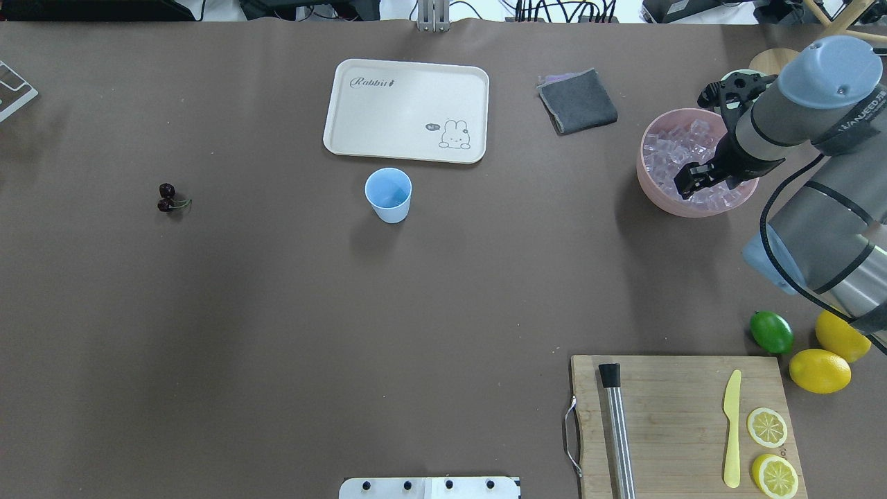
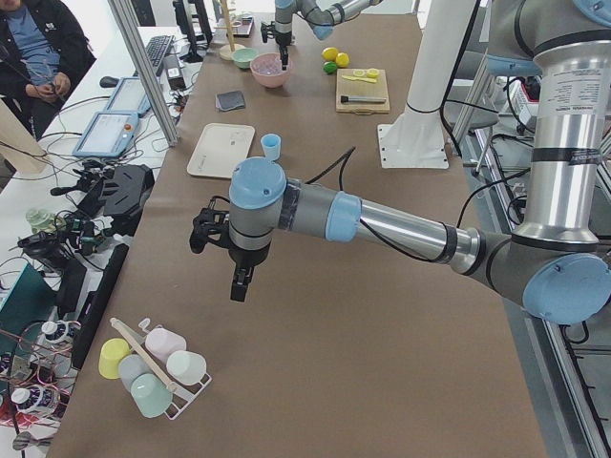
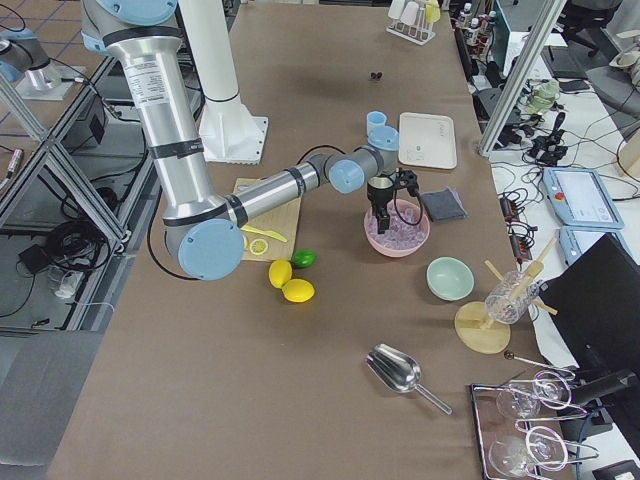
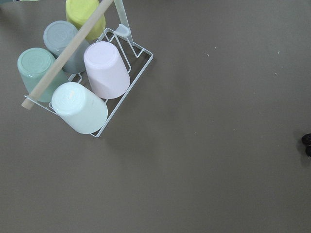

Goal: Put ice and cherries in cup
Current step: 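Return the right gripper to the pink bowl and grasp another ice cube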

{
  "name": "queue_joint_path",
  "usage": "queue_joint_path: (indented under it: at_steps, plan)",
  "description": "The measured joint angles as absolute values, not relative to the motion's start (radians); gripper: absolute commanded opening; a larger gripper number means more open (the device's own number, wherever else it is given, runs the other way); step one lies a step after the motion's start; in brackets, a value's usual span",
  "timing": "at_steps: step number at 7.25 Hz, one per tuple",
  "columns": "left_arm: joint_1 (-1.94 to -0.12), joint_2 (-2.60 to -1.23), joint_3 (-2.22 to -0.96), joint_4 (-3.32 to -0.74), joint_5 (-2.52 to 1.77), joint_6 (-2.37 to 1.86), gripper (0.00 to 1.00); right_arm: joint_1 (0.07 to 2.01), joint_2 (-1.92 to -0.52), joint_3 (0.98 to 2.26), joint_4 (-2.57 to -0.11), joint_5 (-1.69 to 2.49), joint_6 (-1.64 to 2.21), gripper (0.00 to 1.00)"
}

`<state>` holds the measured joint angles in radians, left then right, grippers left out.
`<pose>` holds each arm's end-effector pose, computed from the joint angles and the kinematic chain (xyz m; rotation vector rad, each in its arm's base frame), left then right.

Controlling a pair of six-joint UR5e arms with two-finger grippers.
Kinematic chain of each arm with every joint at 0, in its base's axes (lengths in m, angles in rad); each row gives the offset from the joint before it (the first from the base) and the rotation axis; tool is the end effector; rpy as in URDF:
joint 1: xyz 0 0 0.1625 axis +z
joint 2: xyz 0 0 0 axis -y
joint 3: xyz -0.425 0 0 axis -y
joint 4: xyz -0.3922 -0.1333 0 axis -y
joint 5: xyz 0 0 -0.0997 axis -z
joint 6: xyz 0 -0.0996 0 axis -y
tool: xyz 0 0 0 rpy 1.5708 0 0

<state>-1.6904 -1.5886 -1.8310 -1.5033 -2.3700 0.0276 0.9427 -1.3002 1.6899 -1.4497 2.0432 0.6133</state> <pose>-0.1207 -0.4858 0.5269 0.2571 0.7791 -0.0027 -0.2853 -0.5426 0.4517 0.1390 -0.6674 -0.1348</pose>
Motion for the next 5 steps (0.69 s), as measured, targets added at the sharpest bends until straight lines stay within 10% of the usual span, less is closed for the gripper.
queue_joint_path:
  at_steps: [2, 5]
  plan:
    - [-1.690, -1.588, -1.831, -1.503, -2.370, 0.028, 0.98, 0.931, -1.297, 1.670, -1.428, 2.045, 0.651, 0.79]
    - [-1.690, -1.588, -1.826, -1.503, -2.369, 0.028, 0.98, 0.926, -1.293, 1.610, -1.345, 2.046, 0.664, 0.30]
